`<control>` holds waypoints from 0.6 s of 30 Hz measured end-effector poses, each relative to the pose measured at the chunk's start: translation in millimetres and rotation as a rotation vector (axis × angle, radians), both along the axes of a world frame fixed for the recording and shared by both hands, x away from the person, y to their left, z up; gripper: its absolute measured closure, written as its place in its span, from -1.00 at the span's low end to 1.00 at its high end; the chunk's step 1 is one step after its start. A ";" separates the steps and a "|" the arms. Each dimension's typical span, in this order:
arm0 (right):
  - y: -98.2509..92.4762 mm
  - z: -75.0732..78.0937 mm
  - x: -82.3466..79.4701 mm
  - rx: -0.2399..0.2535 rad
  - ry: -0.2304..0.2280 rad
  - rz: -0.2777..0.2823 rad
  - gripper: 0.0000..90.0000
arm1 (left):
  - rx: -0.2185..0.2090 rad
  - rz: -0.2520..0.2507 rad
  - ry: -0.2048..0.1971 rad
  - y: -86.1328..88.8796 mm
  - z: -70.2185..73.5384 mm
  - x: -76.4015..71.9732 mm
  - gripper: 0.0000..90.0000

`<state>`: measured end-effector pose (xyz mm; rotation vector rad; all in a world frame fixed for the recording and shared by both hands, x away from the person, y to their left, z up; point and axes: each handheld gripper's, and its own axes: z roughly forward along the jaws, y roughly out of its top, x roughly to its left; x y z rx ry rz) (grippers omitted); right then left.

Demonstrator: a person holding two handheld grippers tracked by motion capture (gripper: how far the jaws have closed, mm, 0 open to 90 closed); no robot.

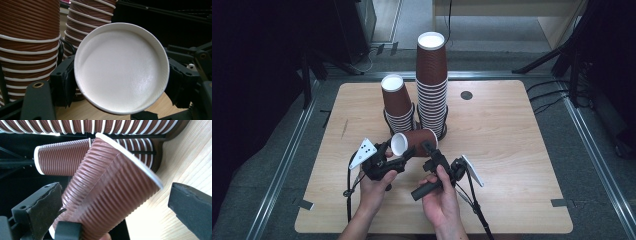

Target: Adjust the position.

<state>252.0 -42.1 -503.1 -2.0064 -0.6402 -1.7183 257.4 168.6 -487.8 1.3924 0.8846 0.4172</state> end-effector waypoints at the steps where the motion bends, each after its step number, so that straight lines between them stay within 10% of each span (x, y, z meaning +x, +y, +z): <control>1: 0.6 0.6 0.2 0.019 0.010 0.000 -1.00 | 0.000 -0.001 -0.001 0.2 -0.3 0.2 -0.48; 18: 9.4 1.7 8.6 0.155 0.078 -0.003 -1.00 | -0.010 -0.016 -0.026 -1.3 -1.0 -0.8 -0.48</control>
